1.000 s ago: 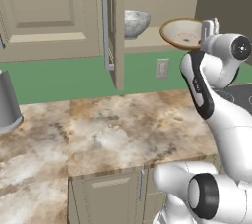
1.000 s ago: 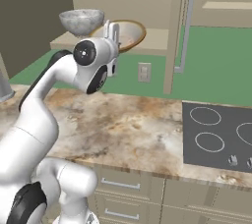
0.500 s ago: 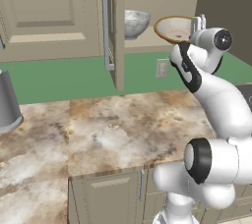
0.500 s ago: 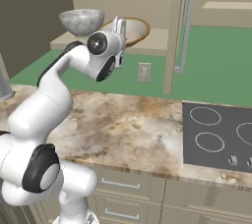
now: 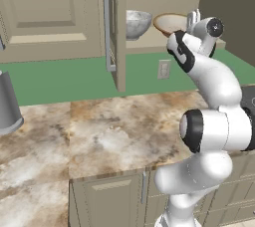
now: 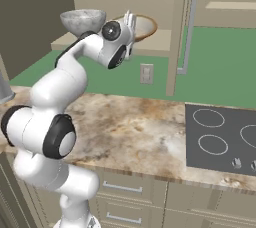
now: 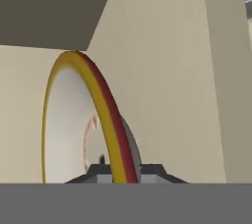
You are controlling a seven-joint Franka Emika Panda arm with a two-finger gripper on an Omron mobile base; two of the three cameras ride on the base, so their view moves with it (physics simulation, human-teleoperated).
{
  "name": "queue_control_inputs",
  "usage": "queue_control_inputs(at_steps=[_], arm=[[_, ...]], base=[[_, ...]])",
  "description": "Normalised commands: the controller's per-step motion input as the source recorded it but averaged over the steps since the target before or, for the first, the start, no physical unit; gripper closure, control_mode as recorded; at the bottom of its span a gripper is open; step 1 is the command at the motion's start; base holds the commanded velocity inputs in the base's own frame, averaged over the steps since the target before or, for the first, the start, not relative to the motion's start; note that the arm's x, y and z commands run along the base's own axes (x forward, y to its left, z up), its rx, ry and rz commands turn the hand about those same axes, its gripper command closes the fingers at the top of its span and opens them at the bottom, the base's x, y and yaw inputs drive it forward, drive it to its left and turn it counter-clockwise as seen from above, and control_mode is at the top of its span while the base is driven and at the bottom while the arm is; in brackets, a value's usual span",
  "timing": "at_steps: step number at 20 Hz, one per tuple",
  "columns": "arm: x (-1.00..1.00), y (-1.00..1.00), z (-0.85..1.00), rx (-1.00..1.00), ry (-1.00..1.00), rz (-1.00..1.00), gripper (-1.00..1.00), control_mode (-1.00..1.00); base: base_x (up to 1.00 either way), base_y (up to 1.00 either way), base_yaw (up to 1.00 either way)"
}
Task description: Open the cabinet. Pick the bowls from the counter and place them in the cabinet. Then close the cabinet.
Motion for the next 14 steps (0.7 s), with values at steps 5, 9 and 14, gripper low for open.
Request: queue_control_inputs(at_steps=[5,9,14], arm=[[0.67,-0.06,-0.03,0.02,0.02,0.0,1.0,-1.0],[0.52,0.0,-0.16,0.0,0.0,0.0,-1.0,-1.0],[0.46,0.0,-0.11,0.01,-0.01,0.0,-1.0,-1.0]], base=[[0.0,0.0,0.0],[0.0,0.0,0.0],[0.0,0.0,0.0]])
